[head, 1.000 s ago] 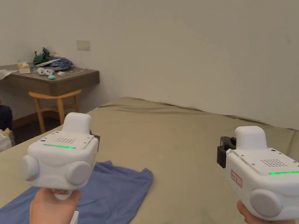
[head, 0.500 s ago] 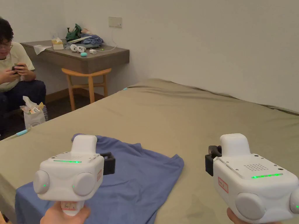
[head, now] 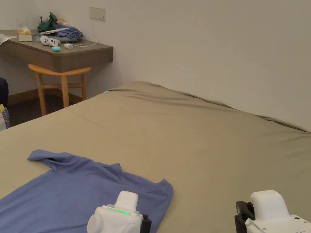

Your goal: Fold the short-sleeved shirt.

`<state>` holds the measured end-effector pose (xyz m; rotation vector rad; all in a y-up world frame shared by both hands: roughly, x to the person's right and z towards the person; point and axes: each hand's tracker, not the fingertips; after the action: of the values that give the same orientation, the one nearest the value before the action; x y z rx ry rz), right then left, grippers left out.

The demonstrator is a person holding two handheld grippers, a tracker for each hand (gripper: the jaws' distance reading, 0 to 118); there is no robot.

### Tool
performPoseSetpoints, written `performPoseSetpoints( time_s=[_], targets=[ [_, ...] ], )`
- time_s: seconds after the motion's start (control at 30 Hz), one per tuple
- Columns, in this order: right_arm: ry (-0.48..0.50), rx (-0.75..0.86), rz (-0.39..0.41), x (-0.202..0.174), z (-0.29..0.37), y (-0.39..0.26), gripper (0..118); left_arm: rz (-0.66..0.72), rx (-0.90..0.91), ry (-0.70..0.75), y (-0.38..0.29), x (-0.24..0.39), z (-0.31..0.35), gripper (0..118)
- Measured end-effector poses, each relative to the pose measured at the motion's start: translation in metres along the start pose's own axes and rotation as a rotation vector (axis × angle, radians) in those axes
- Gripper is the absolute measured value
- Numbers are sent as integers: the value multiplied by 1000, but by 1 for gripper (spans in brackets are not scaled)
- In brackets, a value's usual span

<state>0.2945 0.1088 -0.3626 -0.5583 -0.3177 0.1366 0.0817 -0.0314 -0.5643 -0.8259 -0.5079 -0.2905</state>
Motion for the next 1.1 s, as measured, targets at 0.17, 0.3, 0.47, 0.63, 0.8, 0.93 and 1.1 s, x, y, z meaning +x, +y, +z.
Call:
performPoseSetpoints(
  time_s=[0.17, 0.3, 0.47, 0.63, 0.8, 0.93, 1.1],
  targets=[
    [54, -20, -28, -7, -25, -9, 3, 5, 23, -18, -5, -17, -7, 31],
    [77, -24, -52, -11, -32, -17, 3, 7, 24, 41, -5, -44, -11, 5],
    [87, -38, -116, 2, -30, -27, 3, 38, 70, 0, -8, -46, -5, 5],
    [35, 22, -215, 43, 6, -38, 3, 91, 142, -80, -5, -39, 26, 5],
    [-126, 78, -255, 104, 73, -55, 3, 62, 201, -122, 23, -5, 61, 5],
    [-291, 75, -280, 156, 133, -81, 3, -35, 231, -214, 41, 47, 74, 5],
    [-480, 36, -328, 203, 208, -124, 3, -202, 226, -375, 57, 156, 82, 5]
  ],
)
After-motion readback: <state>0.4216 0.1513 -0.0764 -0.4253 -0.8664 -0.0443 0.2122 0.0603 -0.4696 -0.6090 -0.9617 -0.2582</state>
